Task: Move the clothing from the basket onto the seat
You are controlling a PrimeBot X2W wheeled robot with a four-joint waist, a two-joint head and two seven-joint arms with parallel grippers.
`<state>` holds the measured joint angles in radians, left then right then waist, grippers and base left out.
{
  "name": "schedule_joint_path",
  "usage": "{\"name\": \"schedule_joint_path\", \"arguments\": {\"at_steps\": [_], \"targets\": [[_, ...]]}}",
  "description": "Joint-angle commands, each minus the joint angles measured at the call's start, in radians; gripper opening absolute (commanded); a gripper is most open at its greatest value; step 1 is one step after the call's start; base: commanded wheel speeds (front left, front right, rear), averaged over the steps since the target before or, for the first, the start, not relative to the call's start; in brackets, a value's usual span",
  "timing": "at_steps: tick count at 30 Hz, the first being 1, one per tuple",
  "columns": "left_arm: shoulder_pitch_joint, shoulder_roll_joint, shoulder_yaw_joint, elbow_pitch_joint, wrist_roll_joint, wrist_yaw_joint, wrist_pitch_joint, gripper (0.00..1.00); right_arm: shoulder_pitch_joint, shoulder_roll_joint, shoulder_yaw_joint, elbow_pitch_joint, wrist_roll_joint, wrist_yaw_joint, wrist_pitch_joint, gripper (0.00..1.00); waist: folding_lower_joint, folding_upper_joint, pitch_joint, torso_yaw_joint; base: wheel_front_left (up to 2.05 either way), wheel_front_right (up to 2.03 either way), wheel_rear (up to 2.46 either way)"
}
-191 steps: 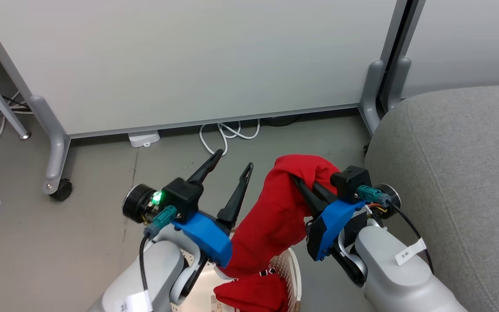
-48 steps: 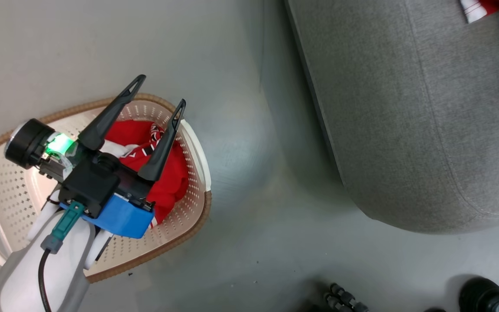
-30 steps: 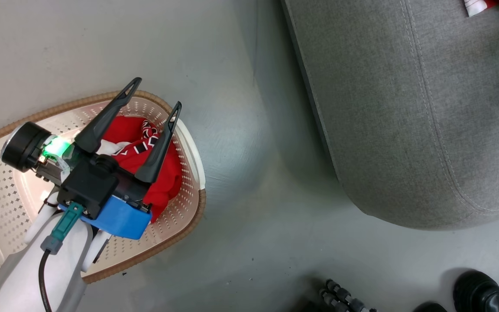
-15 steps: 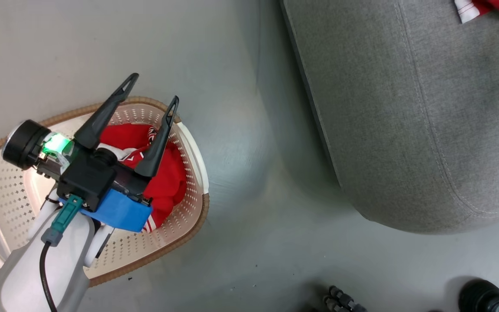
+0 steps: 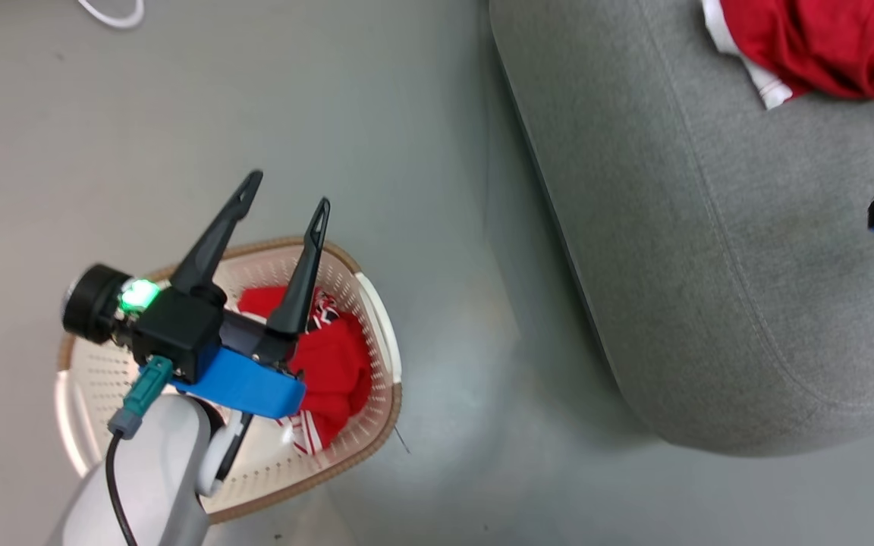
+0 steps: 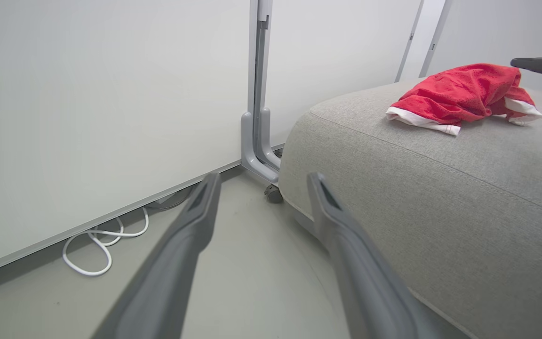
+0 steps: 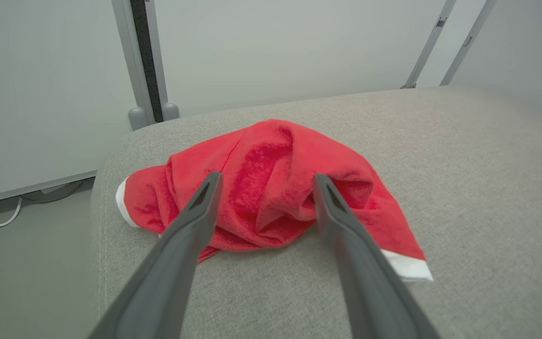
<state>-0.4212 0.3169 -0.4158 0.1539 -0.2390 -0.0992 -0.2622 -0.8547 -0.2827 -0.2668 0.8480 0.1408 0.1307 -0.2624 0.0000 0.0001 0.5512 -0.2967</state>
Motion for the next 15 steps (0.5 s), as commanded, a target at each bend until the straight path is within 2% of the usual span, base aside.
{"name": "schedule_joint_path", "arguments": {"at_steps": [1, 7, 15], "targets": [[0.023, -0.013, 0.015, 0.014, -0.006, -0.004, -0.004, 1.00, 0.039, 0.008, -0.002, -0.032, -0.018, 0.000, -0.004, 1.00, 0.0000, -0.0001, -0.083, 0.038, 0.00, 0.00, 0.00], [0.100, -0.073, 0.071, 0.079, -0.010, -0.015, -0.003, 1.00, 0.180, 0.070, 0.029, -0.150, -0.058, 0.000, -0.004, 1.00, 0.0000, -0.0001, -0.211, 0.079, 0.00, 0.00, 0.00], [0.203, -0.144, 0.146, 0.143, -0.004, -0.024, -0.003, 1.00, 0.361, 0.128, 0.131, -0.287, -0.087, 0.000, -0.004, 1.00, 0.0000, -0.0001, -0.376, 0.139, 0.00, 0.00, 0.00]]}}
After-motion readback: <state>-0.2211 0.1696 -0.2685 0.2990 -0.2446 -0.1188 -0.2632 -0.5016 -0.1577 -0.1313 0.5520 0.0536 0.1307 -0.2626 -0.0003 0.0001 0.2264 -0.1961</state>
